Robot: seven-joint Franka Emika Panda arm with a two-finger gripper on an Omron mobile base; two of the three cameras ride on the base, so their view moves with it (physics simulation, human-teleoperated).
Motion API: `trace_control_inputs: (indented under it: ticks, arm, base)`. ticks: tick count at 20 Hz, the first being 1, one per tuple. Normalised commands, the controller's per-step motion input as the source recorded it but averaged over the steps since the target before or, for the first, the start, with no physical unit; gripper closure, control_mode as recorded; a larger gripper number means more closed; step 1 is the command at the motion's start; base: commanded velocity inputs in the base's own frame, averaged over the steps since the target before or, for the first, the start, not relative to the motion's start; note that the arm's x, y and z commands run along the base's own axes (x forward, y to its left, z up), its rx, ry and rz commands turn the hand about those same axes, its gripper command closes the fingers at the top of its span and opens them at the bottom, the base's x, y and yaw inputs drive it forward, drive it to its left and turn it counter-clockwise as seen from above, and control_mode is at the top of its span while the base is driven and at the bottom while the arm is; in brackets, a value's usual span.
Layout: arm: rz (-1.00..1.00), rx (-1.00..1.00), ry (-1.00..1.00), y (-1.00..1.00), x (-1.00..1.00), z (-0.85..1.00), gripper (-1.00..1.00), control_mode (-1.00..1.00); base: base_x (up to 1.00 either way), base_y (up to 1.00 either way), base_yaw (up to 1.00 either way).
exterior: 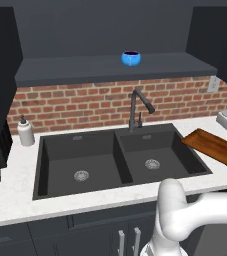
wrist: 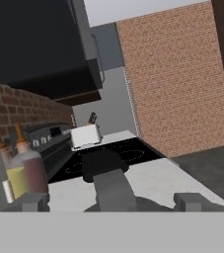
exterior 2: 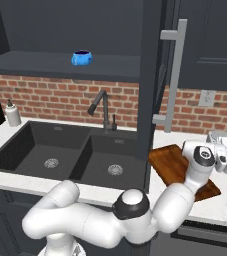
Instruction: Pick the kettle from the counter and place it on the tray. Then pick the mug from the cabinet and place it on the tray. Then close the cabinet doors.
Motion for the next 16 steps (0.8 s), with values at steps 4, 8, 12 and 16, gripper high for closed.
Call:
trace_control_inputs:
  ticks: [4,8,12,16]
  arm:
    - [0.0,-0.02,0.0,-0.02,0.24,-0.29,-1.0,-1.0]
    - [0.0,-0.06,0.0,-0.14,0.15,-0.22,-1.0,-1.0]
    - [0.0,-0.09,0.0,-0.19,0.01,-0.22,-1.0,-1.0]
    - [0.0,-0.12,0.0,-0.22,0.0,-0.2,-1.0,-1.0]
  base:
    - [0.0,0.0,0.0]
    - [0.0,0.0,0.0]
    - [0.0,0.0,0.0]
    - [0.0,0.0,0.0]
